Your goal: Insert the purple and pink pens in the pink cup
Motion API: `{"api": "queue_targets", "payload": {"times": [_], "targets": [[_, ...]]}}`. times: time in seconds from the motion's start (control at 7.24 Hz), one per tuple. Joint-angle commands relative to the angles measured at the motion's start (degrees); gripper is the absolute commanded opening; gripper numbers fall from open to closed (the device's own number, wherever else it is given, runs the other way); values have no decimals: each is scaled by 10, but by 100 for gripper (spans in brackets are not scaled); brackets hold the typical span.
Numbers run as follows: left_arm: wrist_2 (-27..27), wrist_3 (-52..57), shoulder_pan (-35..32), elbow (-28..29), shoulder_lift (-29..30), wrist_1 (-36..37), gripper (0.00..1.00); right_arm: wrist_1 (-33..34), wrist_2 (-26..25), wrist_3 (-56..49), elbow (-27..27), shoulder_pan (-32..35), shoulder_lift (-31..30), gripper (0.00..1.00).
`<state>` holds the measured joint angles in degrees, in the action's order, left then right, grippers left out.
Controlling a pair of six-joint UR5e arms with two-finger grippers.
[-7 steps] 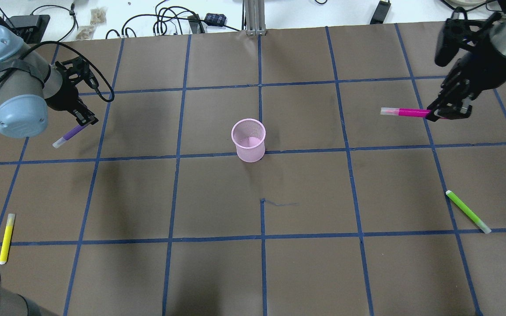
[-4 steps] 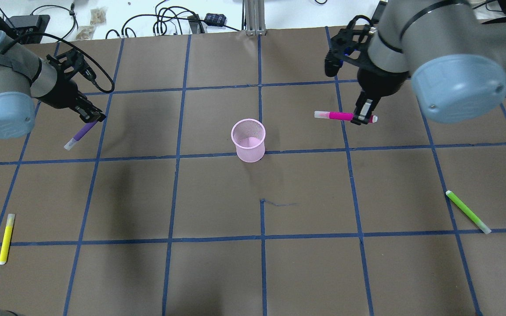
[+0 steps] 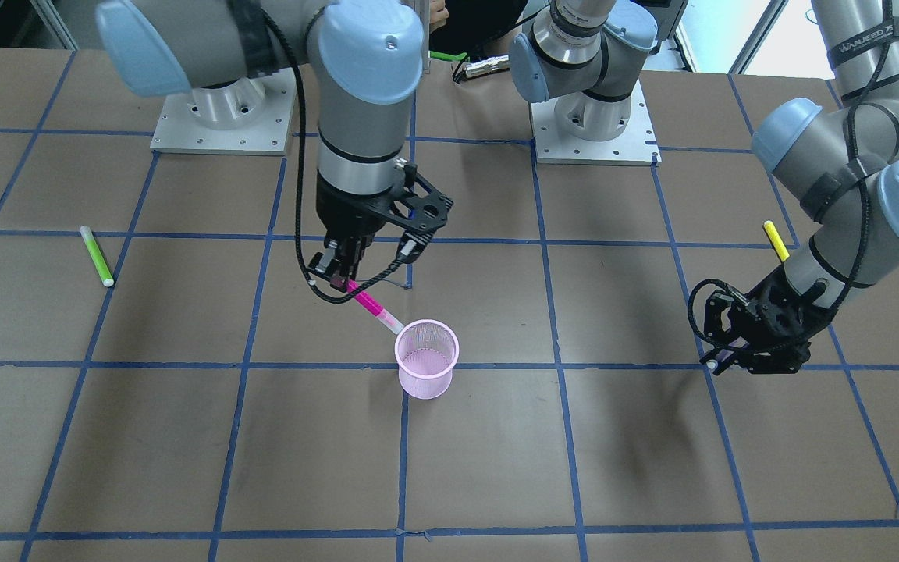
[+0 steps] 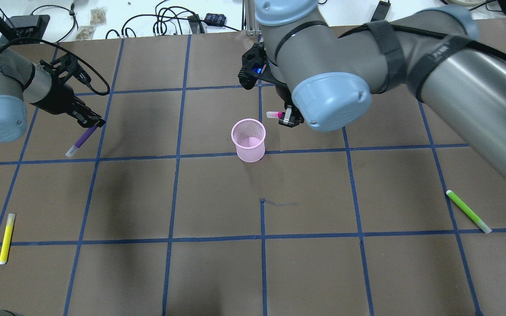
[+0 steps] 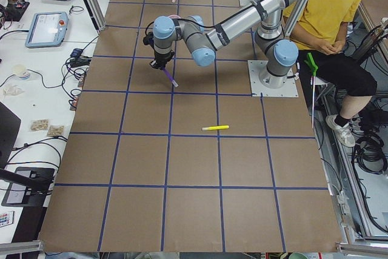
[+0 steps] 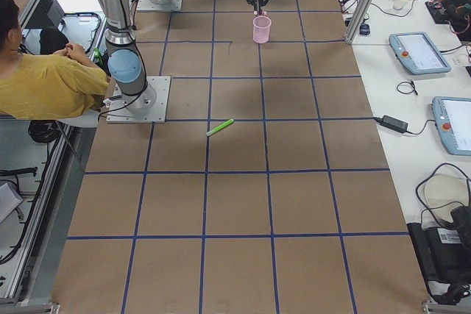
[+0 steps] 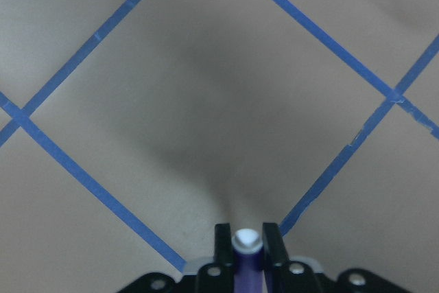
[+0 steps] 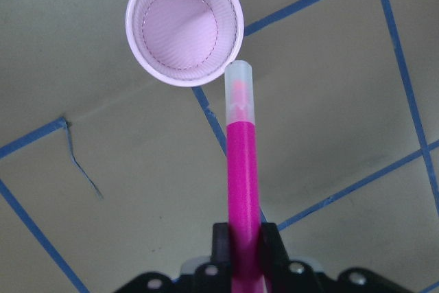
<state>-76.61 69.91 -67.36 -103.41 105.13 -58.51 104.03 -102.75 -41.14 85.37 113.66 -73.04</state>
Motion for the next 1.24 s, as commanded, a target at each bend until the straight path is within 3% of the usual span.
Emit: {"api": "queue_targets", "payload": {"times": [0.0,0.41,0.97,1.11], "targets": [[1,0,2,1,1,-1,0,-19,-24,24,-28,32,40,12],[1,-1,2,1,1,-1,0,-22,-82,36,-28,68,85,12],[1,0,0,1,2,-1,0,-18,-83,48,-32,73,103,17],[1,-1,0,3,2,-1,0,-15,-83,48,-33,73,107,27]]}}
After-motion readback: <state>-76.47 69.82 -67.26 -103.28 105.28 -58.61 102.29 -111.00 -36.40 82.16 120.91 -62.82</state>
